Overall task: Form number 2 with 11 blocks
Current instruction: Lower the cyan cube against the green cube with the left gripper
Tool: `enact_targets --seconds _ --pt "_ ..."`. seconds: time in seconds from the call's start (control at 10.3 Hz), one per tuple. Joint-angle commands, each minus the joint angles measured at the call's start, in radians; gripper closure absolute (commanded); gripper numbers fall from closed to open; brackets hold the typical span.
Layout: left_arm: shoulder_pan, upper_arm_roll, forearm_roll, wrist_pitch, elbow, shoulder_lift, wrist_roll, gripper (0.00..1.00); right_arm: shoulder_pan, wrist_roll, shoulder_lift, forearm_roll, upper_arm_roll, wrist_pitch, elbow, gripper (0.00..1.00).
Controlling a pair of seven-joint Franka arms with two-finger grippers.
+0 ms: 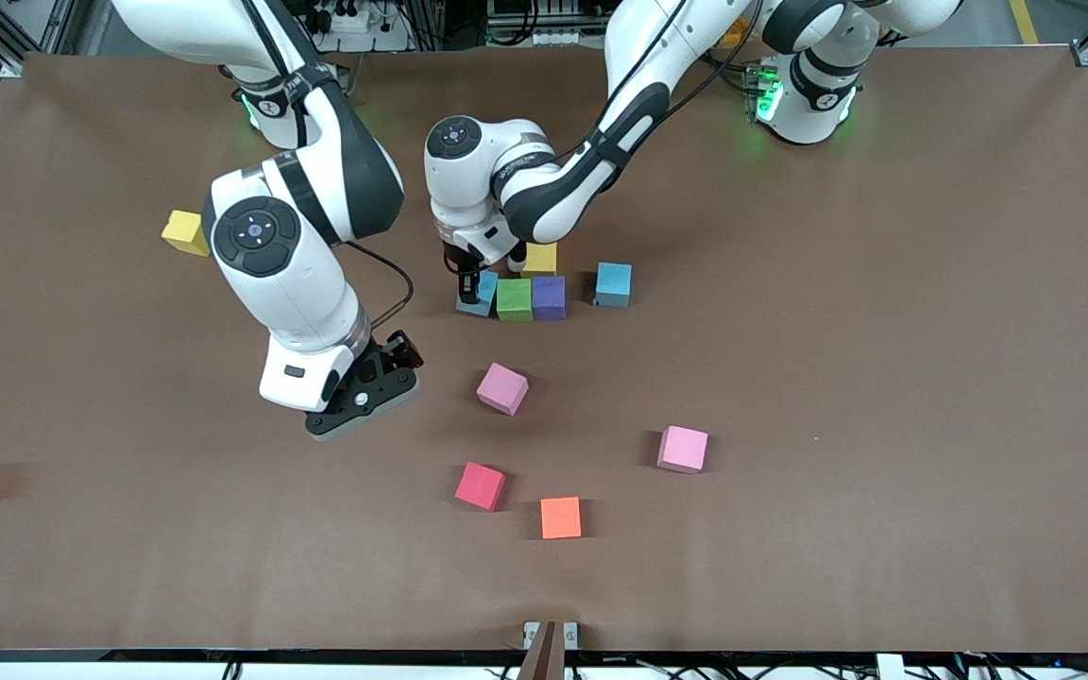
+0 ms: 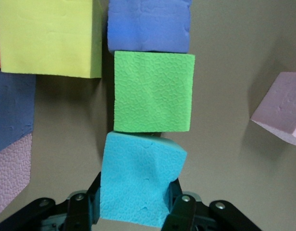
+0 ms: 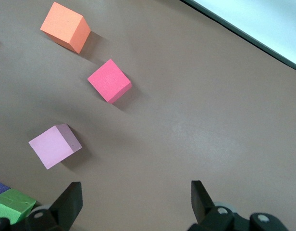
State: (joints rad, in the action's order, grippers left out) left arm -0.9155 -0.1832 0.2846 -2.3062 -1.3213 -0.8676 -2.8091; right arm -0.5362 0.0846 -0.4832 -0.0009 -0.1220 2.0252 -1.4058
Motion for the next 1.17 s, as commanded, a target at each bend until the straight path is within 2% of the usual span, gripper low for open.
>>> enact_targets --seconds 0.0,1.07 --pt "-0.057 0.047 0.018 -0.007 0.040 -0.024 -0.256 1.00 0.012 0.004 -0.011 -0.018 0.012 -0.008 0.021 0.00" --pt "-0.068 0.048 0.018 -0.004 0.036 -0.037 -0.260 1.00 0.012 0.006 -0.009 -0.016 0.012 -0.008 0.022 0.00"
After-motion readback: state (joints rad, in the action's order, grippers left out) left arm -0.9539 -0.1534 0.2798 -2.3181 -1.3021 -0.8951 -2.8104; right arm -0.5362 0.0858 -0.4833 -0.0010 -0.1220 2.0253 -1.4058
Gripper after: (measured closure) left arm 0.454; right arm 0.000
